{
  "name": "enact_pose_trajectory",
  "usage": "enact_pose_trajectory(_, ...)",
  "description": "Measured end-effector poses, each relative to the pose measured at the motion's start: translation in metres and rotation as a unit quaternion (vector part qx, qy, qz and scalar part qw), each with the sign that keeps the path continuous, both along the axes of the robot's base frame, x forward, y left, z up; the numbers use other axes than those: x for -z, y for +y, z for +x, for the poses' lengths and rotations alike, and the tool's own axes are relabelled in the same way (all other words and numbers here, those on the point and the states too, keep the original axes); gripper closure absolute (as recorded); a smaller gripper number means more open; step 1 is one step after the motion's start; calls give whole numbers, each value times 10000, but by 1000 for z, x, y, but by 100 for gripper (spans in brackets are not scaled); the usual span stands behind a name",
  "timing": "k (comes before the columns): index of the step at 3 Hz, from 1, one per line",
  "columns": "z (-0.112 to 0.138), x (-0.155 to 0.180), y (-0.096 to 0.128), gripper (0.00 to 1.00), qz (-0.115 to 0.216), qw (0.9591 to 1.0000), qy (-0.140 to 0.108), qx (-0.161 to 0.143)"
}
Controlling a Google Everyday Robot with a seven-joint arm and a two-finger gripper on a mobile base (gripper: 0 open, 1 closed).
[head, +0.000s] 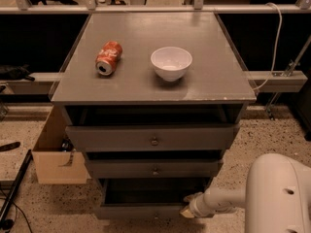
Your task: Open bottom drawer
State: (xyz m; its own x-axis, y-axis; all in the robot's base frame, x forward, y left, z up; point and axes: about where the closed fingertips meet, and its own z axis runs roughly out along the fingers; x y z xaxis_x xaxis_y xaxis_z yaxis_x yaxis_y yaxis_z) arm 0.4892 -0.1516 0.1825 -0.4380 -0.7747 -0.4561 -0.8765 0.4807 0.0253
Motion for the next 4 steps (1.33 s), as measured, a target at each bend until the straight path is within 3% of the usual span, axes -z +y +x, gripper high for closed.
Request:
enact_pose_trajectory(1, -12, 0, 0, 100, 15, 10000, 36, 55)
enact_pose_trajectory(4, -12, 0, 0, 30, 15, 10000, 37, 55)
